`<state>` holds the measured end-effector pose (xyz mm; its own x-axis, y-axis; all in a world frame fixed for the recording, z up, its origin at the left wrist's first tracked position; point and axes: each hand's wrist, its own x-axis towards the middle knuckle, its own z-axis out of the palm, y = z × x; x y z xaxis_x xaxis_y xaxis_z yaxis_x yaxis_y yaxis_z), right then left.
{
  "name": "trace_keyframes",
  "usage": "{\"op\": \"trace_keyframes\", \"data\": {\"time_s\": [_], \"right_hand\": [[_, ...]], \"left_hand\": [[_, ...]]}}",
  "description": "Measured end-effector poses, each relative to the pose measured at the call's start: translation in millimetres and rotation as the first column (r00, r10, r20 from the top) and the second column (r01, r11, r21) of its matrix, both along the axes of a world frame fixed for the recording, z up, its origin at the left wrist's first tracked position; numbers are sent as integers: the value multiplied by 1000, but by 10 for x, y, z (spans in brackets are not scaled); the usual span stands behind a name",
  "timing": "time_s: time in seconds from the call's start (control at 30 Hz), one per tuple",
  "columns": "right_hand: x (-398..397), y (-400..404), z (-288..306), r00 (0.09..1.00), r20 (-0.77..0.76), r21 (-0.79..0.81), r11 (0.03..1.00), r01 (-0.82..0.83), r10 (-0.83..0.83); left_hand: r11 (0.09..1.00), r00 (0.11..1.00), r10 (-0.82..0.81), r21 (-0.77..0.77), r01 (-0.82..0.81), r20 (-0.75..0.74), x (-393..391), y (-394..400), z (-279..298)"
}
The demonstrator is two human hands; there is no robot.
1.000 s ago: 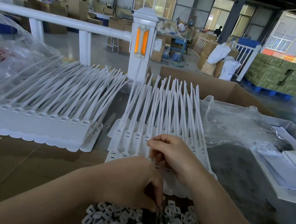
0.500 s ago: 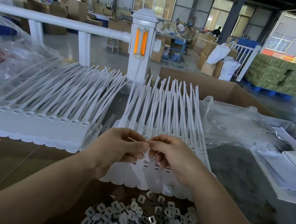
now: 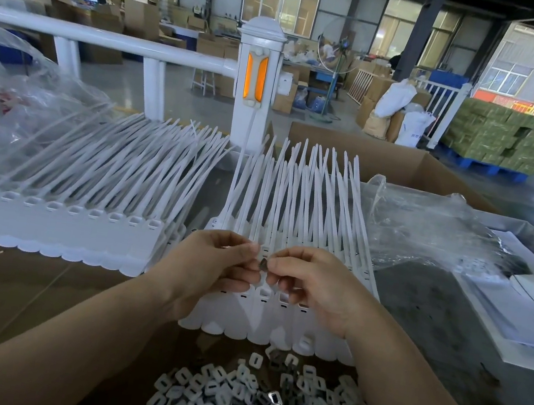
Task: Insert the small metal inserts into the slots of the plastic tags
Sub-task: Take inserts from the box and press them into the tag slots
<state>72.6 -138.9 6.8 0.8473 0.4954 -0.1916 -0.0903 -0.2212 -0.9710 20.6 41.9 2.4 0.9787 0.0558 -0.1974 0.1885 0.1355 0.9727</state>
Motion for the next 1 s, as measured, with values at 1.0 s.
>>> {"op": "trace_keyframes", "data": {"time_s": [1.0], "right_hand": [[33,-31,2,998,-12,-14,998,-69,69]], "left_hand": [[716,870,-247,685,-133,427,-64,19,-28]]}}
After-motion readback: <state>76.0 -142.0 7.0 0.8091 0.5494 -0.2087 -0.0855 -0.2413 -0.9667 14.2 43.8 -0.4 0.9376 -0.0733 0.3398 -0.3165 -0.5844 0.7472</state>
